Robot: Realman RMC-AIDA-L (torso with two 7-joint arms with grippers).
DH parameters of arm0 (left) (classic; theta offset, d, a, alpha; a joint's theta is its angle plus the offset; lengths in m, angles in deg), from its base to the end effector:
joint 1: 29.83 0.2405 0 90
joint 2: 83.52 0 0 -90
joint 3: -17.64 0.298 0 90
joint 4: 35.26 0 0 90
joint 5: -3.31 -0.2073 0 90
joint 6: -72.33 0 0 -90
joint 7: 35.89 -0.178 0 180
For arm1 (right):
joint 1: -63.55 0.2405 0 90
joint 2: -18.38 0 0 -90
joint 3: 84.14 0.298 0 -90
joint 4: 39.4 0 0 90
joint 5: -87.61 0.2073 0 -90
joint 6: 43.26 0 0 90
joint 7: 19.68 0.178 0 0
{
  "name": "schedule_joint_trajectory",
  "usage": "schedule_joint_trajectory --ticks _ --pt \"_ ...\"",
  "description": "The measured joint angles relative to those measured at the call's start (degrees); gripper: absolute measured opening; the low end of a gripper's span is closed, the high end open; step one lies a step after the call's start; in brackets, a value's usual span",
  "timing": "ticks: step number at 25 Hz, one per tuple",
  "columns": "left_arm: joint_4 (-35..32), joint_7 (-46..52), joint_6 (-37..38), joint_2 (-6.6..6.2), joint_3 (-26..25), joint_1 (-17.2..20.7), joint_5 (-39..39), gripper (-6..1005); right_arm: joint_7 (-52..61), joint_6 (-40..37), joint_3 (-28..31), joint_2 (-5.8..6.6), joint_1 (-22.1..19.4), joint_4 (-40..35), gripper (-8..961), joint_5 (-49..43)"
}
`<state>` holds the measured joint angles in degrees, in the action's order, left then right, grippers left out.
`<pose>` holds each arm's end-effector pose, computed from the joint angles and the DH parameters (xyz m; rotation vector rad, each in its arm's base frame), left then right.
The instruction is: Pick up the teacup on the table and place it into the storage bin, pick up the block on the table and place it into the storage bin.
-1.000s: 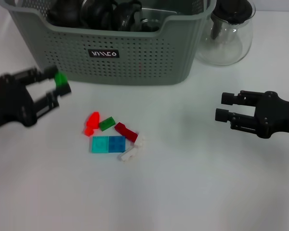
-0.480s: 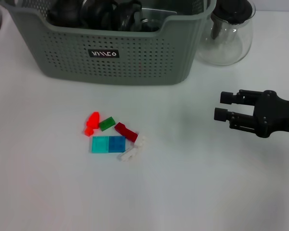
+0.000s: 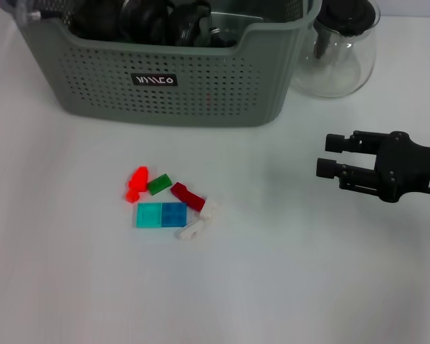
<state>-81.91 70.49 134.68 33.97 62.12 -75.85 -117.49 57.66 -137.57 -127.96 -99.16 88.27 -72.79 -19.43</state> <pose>-0.1996 0.5027 -0.0018 -2.3869 -0.7072 -0.4850 0.2938 0.3183 -0.0491 -2.7313 0.7181 0.8623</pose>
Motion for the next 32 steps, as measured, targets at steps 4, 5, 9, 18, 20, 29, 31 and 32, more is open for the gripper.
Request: schedule_joint_trajectory --ticks 4,5,9,18,20,29,31,32 --pt "-0.84 6.94 -5.94 1.13 5.18 -0.21 -6.87 516 0.00 0.00 0.02 0.03 0.06 0.04 583 0.00" --pt "-1.11 7.13 -6.19 1.40 5.26 -0.10 -7.04 518 0.00 0.00 0.04 0.04 0.06 0.04 583 -0.01" --pt "-5.42 7.25 -5.36 2.61 4.79 2.11 -4.26 528 0.00 -0.01 0.10 0.13 0.02 0.07 583 0.00" --pt "-14.19 -5.07 16.69 5.45 -6.83 14.75 23.08 540 0.02 -0.18 0.14 0.05 -0.03 0.09 583 0.00" --pt "-9.00 -14.83 28.03 5.48 -12.91 17.35 28.47 540 0.00 -0.19 0.14 -0.03 -0.02 0.09 583 -0.01" --pt "2.01 -46.75 40.14 7.28 -21.63 29.14 13.92 537 0.36 0.01 0.08 -0.11 0.06 0.09 583 0.03" --pt "6.29 -52.73 39.98 7.30 -22.40 30.47 10.07 537 0.40 0.03 0.13 -0.10 0.03 0.08 583 0.08" --pt "8.52 -55.79 39.43 7.29 -23.20 30.74 7.62 537 0.41 0.05 0.14 -0.10 0.02 0.08 584 0.08"
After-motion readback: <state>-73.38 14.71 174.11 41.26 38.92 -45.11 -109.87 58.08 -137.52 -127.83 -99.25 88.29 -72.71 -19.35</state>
